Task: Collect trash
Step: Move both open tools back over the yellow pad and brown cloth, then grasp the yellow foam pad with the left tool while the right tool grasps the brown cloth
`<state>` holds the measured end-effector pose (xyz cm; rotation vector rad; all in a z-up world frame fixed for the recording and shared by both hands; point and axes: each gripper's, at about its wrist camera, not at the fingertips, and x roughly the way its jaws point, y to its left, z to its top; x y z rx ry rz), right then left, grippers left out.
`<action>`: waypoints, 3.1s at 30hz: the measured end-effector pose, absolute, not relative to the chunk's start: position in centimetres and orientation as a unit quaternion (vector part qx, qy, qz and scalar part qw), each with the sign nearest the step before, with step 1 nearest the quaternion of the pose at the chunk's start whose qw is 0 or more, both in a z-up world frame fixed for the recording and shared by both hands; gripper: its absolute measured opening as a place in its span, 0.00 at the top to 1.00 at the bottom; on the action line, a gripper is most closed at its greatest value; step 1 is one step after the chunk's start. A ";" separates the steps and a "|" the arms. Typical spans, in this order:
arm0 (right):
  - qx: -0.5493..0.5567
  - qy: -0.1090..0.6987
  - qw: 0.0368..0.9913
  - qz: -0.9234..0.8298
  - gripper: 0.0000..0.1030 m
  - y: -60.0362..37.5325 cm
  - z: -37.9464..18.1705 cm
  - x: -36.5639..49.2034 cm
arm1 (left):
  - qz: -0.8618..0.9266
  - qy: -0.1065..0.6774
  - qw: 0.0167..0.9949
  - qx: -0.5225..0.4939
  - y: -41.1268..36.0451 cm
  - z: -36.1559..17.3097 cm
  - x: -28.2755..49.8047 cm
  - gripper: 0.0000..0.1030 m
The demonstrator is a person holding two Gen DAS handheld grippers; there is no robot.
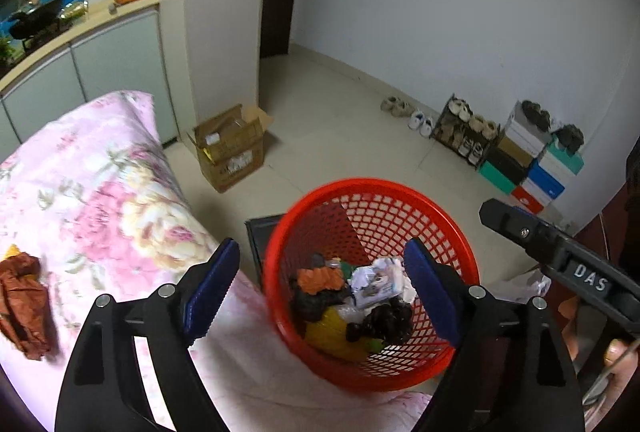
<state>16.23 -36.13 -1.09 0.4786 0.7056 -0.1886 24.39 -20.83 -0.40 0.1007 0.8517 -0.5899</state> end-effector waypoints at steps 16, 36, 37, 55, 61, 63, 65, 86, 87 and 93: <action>0.204 0.331 0.920 -0.056 0.37 -32.9 0.3 15.7 | -0.192 0.362 0.911 0.037 -11.3 1.9 21.6 0.21; 0.127 0.351 0.926 0.058 0.26 -20.8 1.2 16.2 | 0.051 0.361 0.929 -0.072 13.0 0.7 15.9 0.21; 0.115 0.353 0.926 0.069 0.25 -19.6 1.4 16.5 | 0.057 0.358 0.928 -0.083 14.0 0.8 15.8 0.21; -0.055 0.381 0.905 0.181 0.21 -0.7 -1.1 26.2 | 0.069 0.345 0.927 -0.127 18.0 0.4 15.8 0.21; -0.045 0.414 0.894 0.167 0.22 -1.1 -3.2 28.4 | 0.058 0.346 0.929 -0.119 17.1 0.6 17.4 0.21; -0.039 0.420 0.890 0.171 0.35 -1.4 -3.5 28.6 | 0.052 0.345 0.931 -0.112 16.3 0.7 18.3 0.21; -0.024 0.427 0.886 0.180 0.40 -2.1 -3.5 28.6 | 0.046 0.344 0.932 -0.104 15.5 0.8 19.1 0.21; 0.099 0.406 0.892 0.176 0.47 -13.2 -1.2 23.3 | -0.042 0.400 0.915 0.036 4.9 -3.5 32.4 0.21; 0.100 0.406 0.891 0.175 0.47 -13.4 -1.3 23.3 | -0.042 0.406 0.912 0.044 4.6 -4.1 33.1 0.21; 0.116 0.412 0.889 0.162 0.47 -15.3 -2.0 23.2 | -0.055 0.433 0.897 0.061 3.8 -6.1 34.6 0.43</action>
